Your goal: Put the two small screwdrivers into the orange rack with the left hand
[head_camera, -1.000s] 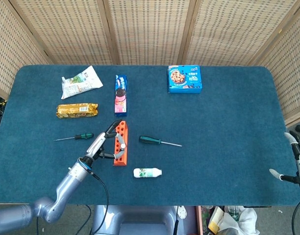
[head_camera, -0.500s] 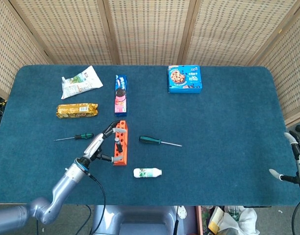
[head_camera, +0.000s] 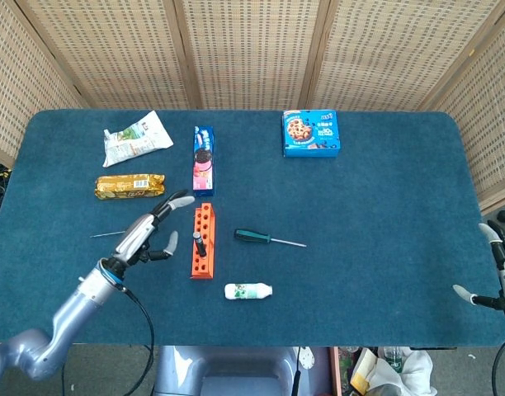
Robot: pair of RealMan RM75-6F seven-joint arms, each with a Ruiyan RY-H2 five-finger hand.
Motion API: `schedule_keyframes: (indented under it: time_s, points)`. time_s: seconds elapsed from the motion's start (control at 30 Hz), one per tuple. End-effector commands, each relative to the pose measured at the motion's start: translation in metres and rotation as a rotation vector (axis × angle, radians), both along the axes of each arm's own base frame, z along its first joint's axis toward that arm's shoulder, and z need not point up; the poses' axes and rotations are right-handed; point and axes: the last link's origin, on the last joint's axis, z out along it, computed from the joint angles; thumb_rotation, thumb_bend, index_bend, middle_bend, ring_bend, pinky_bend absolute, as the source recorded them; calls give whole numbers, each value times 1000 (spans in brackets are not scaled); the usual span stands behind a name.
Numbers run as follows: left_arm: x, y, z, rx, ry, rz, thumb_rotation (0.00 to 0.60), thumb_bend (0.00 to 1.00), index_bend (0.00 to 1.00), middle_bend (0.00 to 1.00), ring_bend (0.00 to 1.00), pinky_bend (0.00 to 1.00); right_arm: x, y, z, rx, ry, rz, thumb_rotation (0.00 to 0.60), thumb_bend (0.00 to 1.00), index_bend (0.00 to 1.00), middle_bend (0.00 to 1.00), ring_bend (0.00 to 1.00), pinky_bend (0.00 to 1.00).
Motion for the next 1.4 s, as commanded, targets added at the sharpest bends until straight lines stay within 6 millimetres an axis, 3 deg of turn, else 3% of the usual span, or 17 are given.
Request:
schedule_keyframes:
  time_s: [0.03, 0.13, 0.27, 0.9, 1.4]
  points:
    - [18, 10, 32, 24, 153, -34, 600, 1000, 204, 9, 0, 0, 0, 0, 0, 0, 1, -1, 600, 0, 0, 0, 0, 0]
    - [23, 15, 39, 1, 232, -25, 600, 1000, 268, 54, 0, 25, 0, 0, -1, 3, 5, 1, 600, 0, 0, 0, 0, 0]
    - [32, 19, 38, -89, 242, 5, 600, 1000, 283, 92, 21, 97, 1, 0, -2, 5, 8, 2, 600, 0, 0, 0, 0, 0]
    - [59, 22, 13, -294, 221, 17, 600, 1000, 288, 144, 79, 147, 0, -1, -1, 2, 6, -5, 600, 0, 0, 0, 0, 0]
    - [54, 17, 8, -338, 312, 22, 600, 1000, 288, 143, 80, 189, -1, -1, -1, 1, 6, -8, 600, 0, 0, 0, 0, 0]
